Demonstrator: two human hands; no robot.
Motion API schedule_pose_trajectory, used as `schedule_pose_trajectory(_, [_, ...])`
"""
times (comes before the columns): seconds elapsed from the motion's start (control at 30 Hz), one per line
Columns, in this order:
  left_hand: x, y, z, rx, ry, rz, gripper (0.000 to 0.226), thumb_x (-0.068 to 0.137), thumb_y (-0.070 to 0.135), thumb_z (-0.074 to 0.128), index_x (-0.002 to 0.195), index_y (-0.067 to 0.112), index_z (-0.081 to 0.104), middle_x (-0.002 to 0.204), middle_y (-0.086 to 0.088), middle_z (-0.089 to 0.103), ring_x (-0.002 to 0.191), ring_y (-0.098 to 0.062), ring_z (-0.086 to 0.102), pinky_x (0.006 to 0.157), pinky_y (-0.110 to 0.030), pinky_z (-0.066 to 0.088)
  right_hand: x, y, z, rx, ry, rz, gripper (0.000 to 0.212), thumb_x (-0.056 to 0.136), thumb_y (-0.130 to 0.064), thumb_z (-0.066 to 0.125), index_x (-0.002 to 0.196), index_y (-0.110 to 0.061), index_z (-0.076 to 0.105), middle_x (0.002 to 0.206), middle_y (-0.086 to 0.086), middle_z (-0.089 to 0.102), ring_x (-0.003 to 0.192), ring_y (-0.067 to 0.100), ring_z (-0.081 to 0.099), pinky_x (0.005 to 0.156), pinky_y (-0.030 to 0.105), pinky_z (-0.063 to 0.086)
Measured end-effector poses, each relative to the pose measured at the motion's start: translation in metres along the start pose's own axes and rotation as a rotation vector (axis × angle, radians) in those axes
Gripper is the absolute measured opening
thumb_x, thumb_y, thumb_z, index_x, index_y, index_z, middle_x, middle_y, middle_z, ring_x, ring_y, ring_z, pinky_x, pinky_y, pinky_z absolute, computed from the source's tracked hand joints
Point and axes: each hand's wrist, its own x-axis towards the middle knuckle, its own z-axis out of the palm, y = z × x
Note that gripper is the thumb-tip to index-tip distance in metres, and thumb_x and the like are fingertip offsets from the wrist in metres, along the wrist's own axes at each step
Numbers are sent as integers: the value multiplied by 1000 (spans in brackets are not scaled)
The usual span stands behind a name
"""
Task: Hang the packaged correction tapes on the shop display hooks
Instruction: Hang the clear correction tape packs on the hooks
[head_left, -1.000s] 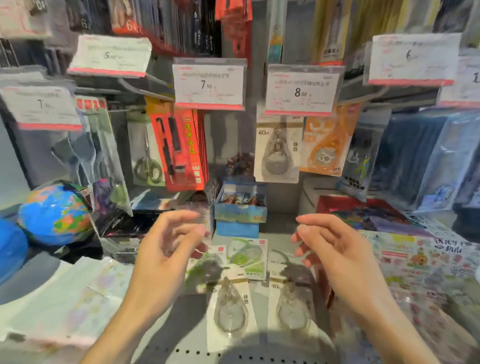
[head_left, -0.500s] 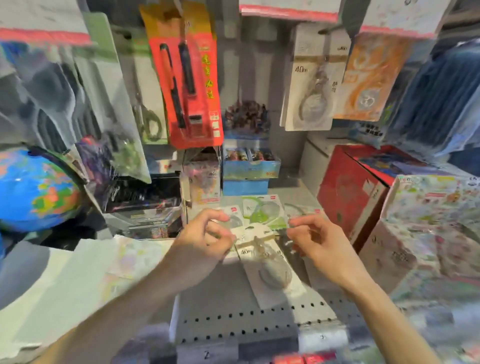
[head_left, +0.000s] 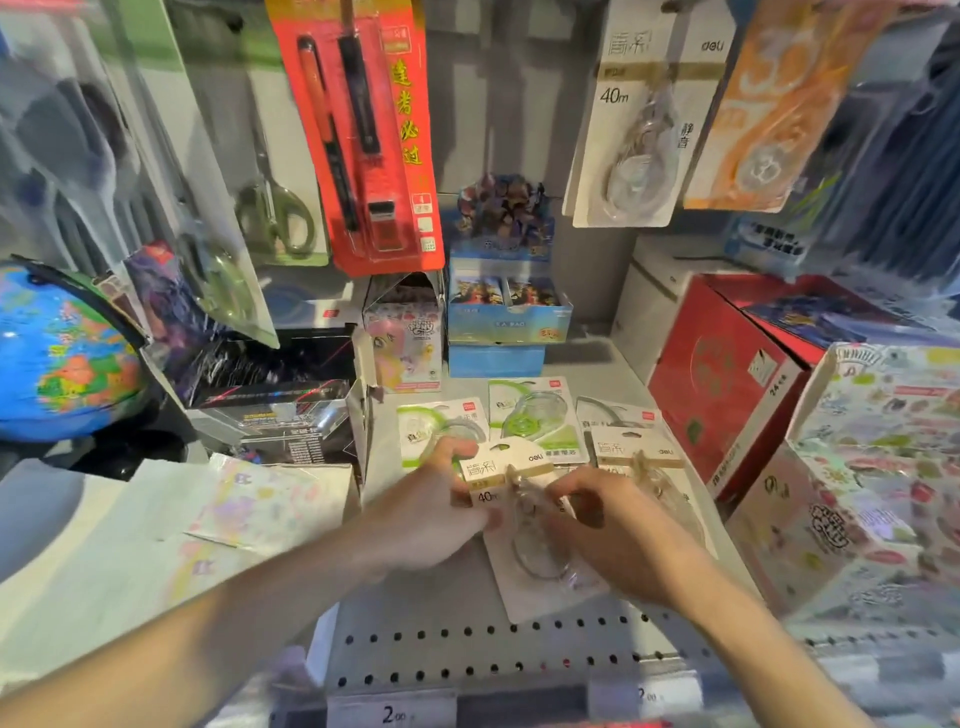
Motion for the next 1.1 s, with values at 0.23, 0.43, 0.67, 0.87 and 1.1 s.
schedule_pose_trajectory(0.23, [-5, 5, -1, -108, 162, 128, 77, 88, 29, 79, 150, 31, 32, 109, 19, 63, 86, 39, 47, 66, 15, 24, 1, 2, 0, 415, 130, -67, 26, 87, -22, 82, 109, -31, 71, 89, -8, 76, 72, 8, 73, 64, 22, 61])
schedule_pose_trajectory(0.43, [-9, 4, -6, -379, 245, 189, 70, 87, 19, 81, 144, 34, 42, 109, 23, 75, 96, 1, 73, 84, -20, 54, 10, -9, -7, 802, 193, -31, 28, 89, -6, 77, 114, -18, 72, 92, -3, 79, 76, 2, 76, 59, 17, 59])
schedule_pose_trajectory(0.67, [-8, 16, -13, -547, 122, 118, 38, 88, 16, 78, 122, 23, 63, 106, 1, 82, 101, -16, 77, 89, -32, 58, 13, -26, -14, 950, 246, 33, 29, 92, 1, 72, 114, -19, 72, 99, 4, 80, 87, 20, 76, 80, 41, 61])
schedule_pose_trajectory(0.87, [6, 27, -11, -503, 34, 143, 43, 92, 19, 76, 128, 31, 56, 106, 5, 82, 98, -15, 78, 88, -34, 59, 5, -22, -34, 736, 274, 44, 36, 93, 3, 69, 122, -17, 65, 96, 2, 79, 78, 3, 73, 71, 20, 60])
schedule_pose_trajectory(1.1, [26, 26, 3, -425, -2, 118, 47, 82, 23, 81, 123, 29, 58, 106, 4, 82, 102, -19, 77, 97, -48, 59, -18, 17, -49, -146, 257, 188, 35, 97, -34, 66, 122, -10, 67, 121, 5, 63, 116, 25, 62, 105, 35, 47])
